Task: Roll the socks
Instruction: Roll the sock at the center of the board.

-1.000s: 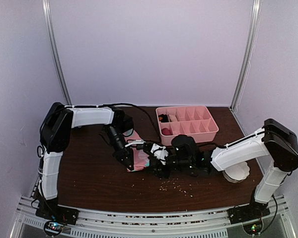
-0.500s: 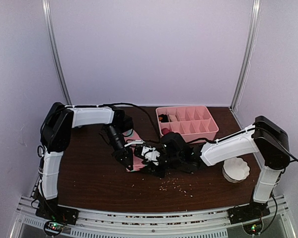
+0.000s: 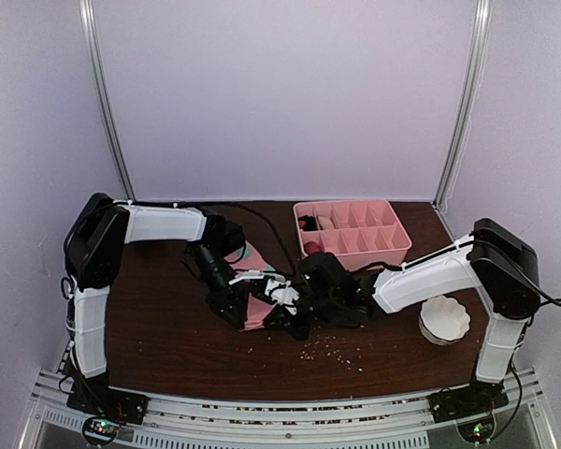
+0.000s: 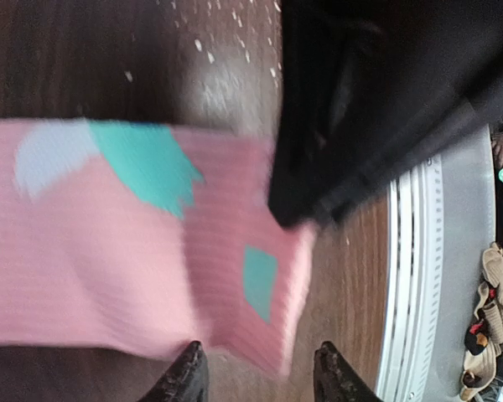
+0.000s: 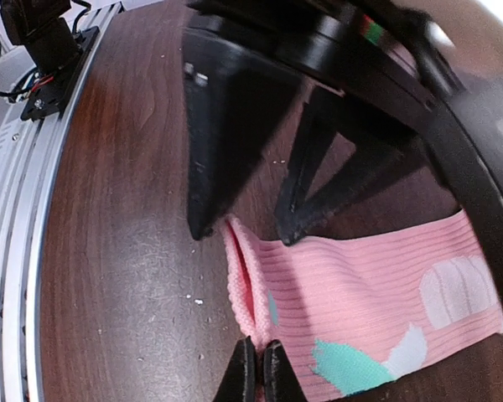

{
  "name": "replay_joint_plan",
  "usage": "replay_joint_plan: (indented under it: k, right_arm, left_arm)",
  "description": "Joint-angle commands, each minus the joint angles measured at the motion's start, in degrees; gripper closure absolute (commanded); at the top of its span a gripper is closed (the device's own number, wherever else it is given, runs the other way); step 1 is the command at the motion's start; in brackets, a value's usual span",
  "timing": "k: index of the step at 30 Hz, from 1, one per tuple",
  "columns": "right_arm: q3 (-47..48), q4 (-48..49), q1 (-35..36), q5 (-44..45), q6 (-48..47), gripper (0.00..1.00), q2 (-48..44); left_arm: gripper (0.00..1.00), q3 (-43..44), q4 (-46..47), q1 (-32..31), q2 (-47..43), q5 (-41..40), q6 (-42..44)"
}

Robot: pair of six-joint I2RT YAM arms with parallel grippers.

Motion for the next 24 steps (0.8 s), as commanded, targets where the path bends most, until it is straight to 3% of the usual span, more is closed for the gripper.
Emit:
replay_joint_plan:
  k: [1,10,14,24]
  right_arm:
    - [-1.6,0.4,-1.5,-4.8,9.3,1.00,2.1]
    - [-3.0,1.0,-6.3,-12.7,33.2,1.00,7.9]
    - [-3.6,-0.2,-6.7,-13.1,36.5,1.00,8.4]
    - [-2.8,-3.6,-7.8,-12.7,40.6,1.00,8.6]
  left_arm:
    - [0.53,-7.9,12.0,0.3,-9.3,-3.9,-3.4]
    - [0.51,-22.9,33.7,-4.4,-21.4,-7.7,-7.2]
    - [0.53,-25.3,40.9,-7.8,-22.0,-12.2,-8.8]
    - [0.56,-26.4,45.1,-9.5,-21.0,-13.1,-10.2]
